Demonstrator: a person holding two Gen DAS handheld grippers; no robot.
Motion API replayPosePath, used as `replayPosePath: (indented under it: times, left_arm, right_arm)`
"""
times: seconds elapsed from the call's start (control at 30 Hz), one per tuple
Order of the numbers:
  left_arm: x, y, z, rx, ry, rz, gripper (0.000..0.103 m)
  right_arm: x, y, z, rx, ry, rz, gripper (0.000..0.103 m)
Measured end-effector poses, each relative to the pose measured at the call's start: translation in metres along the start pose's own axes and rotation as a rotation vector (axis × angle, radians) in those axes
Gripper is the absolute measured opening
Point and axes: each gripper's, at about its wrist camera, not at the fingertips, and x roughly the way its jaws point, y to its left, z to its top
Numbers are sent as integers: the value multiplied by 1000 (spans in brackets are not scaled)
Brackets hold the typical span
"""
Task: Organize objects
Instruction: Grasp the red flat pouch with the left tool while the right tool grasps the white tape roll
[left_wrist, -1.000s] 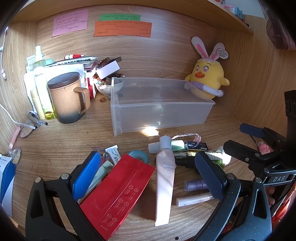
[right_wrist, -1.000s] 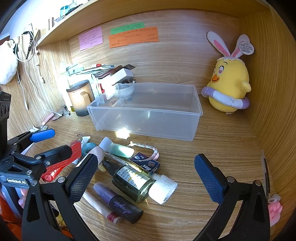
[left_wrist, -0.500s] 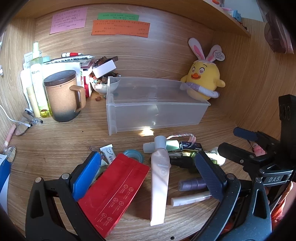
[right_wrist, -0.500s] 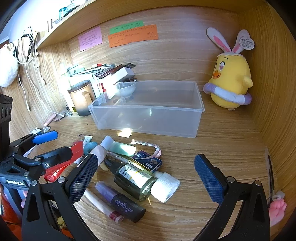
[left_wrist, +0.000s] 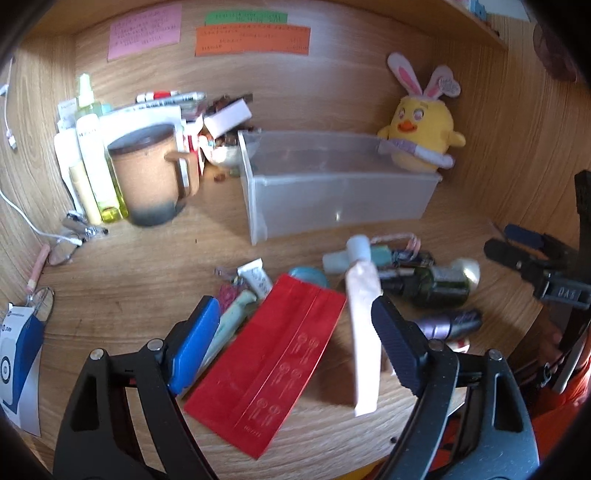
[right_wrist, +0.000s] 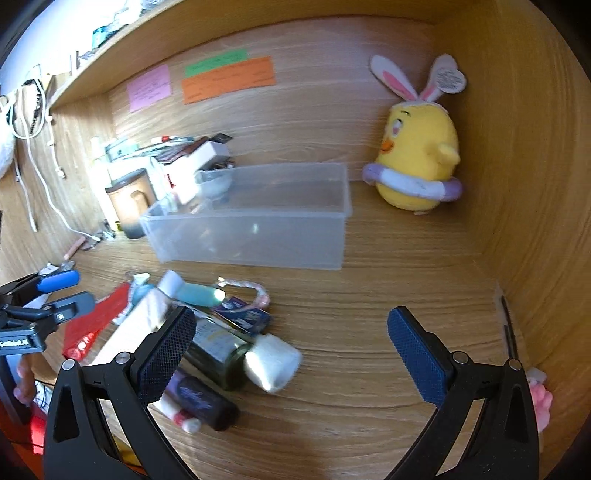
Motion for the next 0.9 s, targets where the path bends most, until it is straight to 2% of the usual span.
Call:
replayPosePath:
  times: [0.23, 0.37, 0.47, 0.57, 0.67, 0.8, 0.9]
  left_arm:
    - [10, 22, -15, -14, 96, -38, 82]
    - [7, 29, -26, 3, 118, -35, 82]
    - [5, 32, -33, 15, 136, -22, 82]
    - [3, 33, -36, 25, 128, -12, 81]
    - [5, 33, -37, 22, 131, -32, 78]
    - [17, 32, -39, 11, 167, -38, 64]
    - [19, 28, -36, 17, 151, -33, 57]
  right_arm:
    - [7, -7, -13, 20, 55, 5, 95]
    - [9, -6, -17, 31, 74, 19, 92]
    - [15, -2, -20, 26, 97, 24, 85]
    - [18, 1, -23, 31, 106, 35, 81]
    - [19, 3, -24, 37, 109, 41, 76]
    - [21, 3, -25, 33, 122, 37, 66]
    - [22, -2, -26, 52, 130, 40, 62]
